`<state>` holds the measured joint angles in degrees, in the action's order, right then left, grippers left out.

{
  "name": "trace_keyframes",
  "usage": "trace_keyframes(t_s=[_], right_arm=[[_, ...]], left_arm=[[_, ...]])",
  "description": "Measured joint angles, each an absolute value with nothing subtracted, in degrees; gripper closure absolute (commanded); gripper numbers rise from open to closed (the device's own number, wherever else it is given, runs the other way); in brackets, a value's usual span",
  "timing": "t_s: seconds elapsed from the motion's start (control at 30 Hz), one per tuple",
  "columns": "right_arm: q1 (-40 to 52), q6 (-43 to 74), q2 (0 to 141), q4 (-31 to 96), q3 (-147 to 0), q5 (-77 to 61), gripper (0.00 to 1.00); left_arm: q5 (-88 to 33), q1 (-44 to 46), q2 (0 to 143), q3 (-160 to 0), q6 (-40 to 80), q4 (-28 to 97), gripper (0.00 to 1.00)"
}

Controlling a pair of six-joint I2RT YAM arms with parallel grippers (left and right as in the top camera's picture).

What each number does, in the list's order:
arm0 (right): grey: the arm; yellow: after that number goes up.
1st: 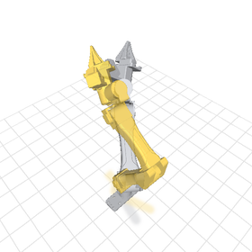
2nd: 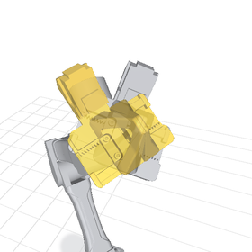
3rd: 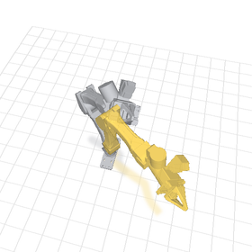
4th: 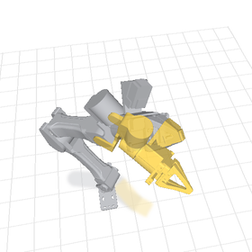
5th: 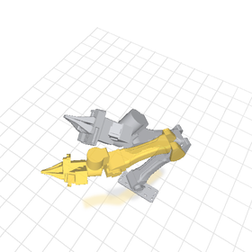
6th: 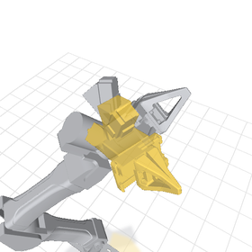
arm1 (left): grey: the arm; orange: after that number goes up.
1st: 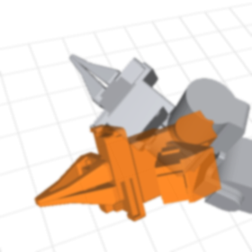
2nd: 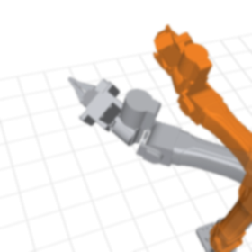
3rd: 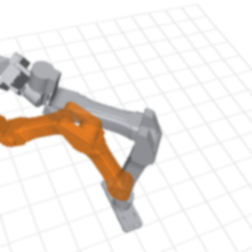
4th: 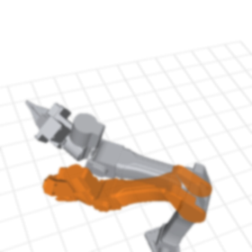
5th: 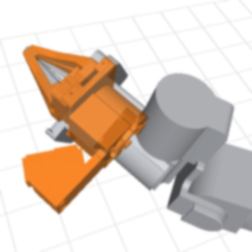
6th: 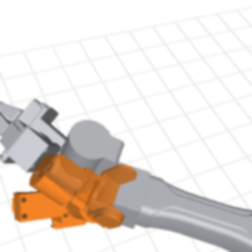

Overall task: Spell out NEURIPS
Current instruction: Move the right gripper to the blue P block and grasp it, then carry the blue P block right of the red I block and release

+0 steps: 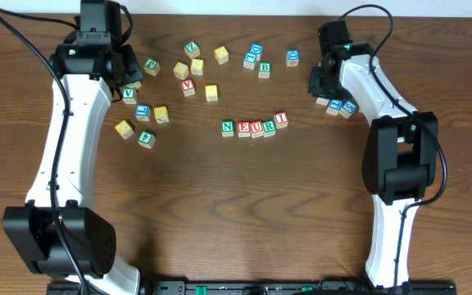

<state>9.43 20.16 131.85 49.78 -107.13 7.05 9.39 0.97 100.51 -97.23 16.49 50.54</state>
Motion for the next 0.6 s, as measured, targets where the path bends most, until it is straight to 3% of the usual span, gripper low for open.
trace_keyframes(t_s=[0.27, 0.6], right_arm=[[10.76, 16.4, 131.85, 50.15, -107.13, 6.22, 0.79], [13.43, 13.1, 131.7, 56.12, -107.55, 5.17, 0.8]], left_arm=[[9.39, 0.97, 100.51, -97.23, 16.47, 50.54, 0.5], [9.39, 0.97, 100.51, -97.23, 16.49, 50.57, 0.5]])
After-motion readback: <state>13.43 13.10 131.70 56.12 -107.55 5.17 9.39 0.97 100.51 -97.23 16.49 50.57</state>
